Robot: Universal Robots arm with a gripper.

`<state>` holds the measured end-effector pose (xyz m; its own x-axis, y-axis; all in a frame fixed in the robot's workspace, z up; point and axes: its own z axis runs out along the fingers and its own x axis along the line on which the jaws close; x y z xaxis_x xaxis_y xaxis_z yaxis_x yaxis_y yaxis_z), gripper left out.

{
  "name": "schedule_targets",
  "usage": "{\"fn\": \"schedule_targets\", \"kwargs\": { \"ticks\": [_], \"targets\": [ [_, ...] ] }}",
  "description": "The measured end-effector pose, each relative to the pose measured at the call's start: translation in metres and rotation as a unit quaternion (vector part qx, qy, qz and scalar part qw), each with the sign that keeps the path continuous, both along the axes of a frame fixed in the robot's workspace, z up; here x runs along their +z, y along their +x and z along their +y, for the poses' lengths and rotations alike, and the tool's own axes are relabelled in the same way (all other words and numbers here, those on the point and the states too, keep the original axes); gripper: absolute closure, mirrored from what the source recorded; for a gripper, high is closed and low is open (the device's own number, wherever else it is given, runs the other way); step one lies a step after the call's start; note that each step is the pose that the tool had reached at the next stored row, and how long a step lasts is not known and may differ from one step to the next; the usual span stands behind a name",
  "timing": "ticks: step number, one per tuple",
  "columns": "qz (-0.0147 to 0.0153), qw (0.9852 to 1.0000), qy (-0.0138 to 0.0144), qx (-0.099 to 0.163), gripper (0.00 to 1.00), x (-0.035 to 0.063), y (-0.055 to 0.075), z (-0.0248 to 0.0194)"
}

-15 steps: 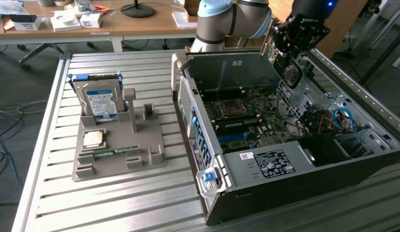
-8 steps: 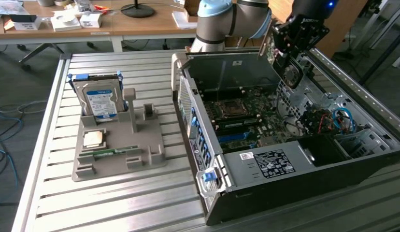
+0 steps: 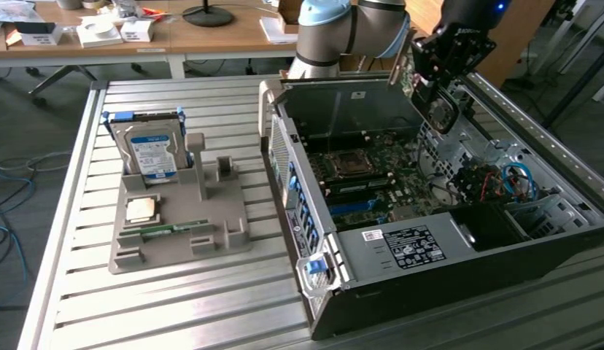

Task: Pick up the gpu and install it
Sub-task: 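Insert the gpu into the slot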

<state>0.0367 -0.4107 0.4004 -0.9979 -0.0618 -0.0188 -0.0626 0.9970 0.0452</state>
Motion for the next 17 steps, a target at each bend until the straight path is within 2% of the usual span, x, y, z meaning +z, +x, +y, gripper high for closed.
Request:
{"fn": "schedule_targets", "kwargs": {
  "ticks": [8,13,17],
  "targets": [
    [0.0,0.9992,-0.0002,0.039,0.73,-0.0004,0.0,0.0],
    [0.0,0.9981,-0.0003,0.062,0.73,-0.0007,0.0,0.0],
    [0.0,0.9965,-0.0003,0.083,0.73,-0.001,0.0,0.0]
  ]
}}
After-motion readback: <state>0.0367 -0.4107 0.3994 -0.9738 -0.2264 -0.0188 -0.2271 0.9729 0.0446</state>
